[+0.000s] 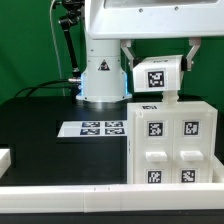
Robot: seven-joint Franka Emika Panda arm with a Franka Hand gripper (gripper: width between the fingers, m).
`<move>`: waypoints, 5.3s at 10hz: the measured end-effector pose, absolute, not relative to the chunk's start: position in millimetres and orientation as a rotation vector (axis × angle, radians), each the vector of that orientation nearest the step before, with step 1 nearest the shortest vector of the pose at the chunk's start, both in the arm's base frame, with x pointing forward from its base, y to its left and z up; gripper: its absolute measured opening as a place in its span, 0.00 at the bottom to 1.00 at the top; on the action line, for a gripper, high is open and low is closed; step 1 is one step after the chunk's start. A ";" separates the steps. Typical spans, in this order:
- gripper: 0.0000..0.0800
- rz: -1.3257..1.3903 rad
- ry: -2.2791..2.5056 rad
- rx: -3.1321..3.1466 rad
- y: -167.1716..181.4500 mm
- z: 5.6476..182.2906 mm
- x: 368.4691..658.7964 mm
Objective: Assemble cabinet
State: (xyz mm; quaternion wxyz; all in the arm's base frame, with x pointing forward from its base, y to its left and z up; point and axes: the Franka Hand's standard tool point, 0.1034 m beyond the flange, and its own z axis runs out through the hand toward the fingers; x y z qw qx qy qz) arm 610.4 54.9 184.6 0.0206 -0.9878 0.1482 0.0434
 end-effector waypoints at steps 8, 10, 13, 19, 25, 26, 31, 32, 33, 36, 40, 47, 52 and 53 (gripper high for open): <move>0.70 0.100 0.371 -3.082 67.6 171.5 609.5; 0.70 0.106 0.361 -3.088 65.0 165.7 612.9; 0.70 0.080 0.364 -3.088 63.6 162.3 615.3; 0.70 0.058 0.364 -3.087 63.8 162.9 617.5; 0.70 0.059 0.404 -3.082 63.9 162.9 617.5; 0.70 0.063 0.558 -3.058 64.6 162.7 617.5; 0.70 0.073 1.186 -2.881 66.8 162.1 617.1; 0.70 0.074 1.340 -2.812 67.1 161.8 617.3; 0.70 0.077 1.484 -2.732 67.3 161.6 617.6; 0.70 0.079 1.854 -2.502 69.9 161.3 617.9; 0.70 0.100 2.271 -2.129 70.5 161.1 617.9; 0.70 0.140 2.523 -1.792 76.5 160.4 618.3; 1.00 0.146 2.380 -1.904 79.9 180.6 618.3; 1.00 0.140 2.347 -1.933 80.2 184.3 619.4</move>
Offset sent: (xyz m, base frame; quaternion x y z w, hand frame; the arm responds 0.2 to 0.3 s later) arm -0.0031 0.0172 -0.0111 -0.0066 -0.0077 -0.0173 0.9998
